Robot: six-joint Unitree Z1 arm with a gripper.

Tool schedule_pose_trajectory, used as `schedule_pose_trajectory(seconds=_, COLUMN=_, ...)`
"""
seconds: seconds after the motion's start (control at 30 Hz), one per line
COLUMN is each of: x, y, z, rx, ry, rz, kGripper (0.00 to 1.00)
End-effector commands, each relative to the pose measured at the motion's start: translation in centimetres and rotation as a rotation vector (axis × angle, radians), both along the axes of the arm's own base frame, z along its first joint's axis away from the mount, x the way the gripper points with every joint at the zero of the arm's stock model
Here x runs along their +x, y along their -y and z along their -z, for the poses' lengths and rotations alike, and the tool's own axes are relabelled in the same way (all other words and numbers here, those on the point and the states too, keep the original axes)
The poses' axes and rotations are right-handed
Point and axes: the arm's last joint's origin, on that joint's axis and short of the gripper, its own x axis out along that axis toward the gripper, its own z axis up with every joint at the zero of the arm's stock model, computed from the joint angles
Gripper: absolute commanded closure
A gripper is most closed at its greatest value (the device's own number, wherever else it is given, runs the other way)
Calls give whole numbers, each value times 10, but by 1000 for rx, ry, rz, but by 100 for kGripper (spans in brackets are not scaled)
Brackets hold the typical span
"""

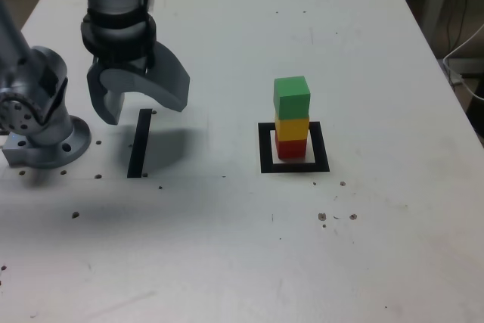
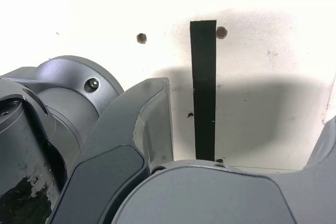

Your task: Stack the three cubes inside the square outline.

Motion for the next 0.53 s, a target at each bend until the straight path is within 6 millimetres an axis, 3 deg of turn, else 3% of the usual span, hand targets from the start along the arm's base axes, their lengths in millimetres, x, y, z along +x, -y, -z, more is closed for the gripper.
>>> schedule_pose_trajectory(seconds=0.0, x=0, y=0, z=0, rx=2, ry=14, rz=0, kGripper=1)
schedule_pose_trajectory(seconds=0.27, x=-8, y=-1, z=11, rx=23, ry=9, rz=3, kGripper=0)
schedule_pose_trajectory(seconds=0.5, x=2, y=-2, z=18, rx=32, ry=-11, rz=4, kGripper=0)
